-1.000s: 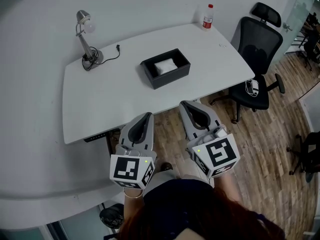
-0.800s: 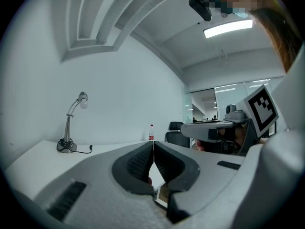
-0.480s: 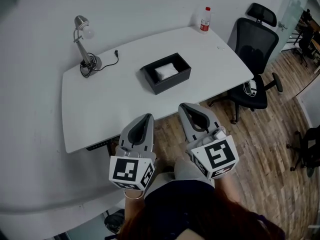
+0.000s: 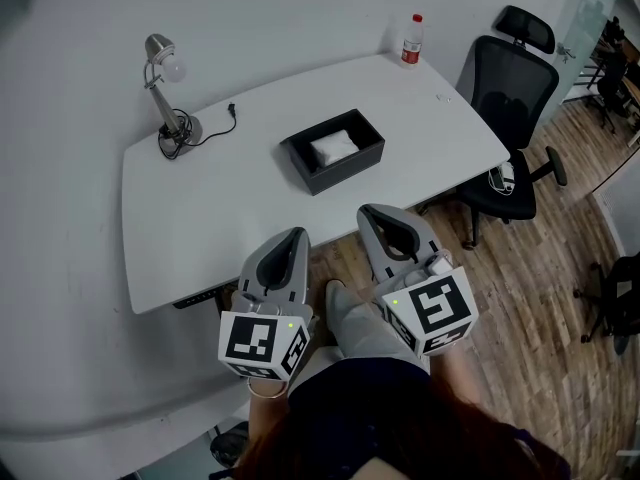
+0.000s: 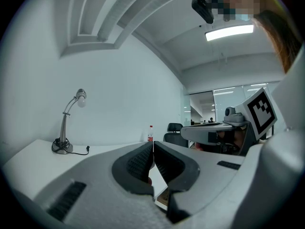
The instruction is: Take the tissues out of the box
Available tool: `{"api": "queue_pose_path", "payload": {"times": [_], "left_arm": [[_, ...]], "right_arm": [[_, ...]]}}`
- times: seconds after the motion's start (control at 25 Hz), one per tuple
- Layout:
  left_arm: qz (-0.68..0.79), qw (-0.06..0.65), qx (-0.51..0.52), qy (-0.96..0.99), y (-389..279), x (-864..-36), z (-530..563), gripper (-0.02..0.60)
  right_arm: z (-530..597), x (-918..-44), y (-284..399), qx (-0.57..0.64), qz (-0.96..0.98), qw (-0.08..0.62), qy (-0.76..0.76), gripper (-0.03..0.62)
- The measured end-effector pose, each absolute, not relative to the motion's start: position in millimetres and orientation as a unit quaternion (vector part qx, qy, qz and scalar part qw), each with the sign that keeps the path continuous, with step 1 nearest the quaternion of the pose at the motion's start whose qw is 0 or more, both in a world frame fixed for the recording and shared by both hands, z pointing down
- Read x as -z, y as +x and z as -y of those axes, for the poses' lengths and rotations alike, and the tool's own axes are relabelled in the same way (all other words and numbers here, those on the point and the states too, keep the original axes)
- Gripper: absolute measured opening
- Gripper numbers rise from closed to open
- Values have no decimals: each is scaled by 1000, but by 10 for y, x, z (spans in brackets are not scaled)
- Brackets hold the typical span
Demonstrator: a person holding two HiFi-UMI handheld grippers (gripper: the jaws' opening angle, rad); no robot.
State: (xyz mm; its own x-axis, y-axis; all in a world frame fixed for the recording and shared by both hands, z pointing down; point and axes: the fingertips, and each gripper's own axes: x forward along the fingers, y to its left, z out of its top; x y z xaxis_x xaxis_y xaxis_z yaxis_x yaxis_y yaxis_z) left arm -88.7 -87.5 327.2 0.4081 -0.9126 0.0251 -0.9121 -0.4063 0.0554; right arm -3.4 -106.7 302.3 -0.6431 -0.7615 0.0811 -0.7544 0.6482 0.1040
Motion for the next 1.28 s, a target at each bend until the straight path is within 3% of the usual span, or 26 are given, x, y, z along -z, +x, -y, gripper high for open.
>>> {"api": "queue_pose_path", "payload": {"times": [1.28], "left_arm": [[525, 25, -10, 851, -1095, -3219, 1889, 26]], "right_arm": [[2139, -3132, -308, 19, 900, 92, 425, 53]]}}
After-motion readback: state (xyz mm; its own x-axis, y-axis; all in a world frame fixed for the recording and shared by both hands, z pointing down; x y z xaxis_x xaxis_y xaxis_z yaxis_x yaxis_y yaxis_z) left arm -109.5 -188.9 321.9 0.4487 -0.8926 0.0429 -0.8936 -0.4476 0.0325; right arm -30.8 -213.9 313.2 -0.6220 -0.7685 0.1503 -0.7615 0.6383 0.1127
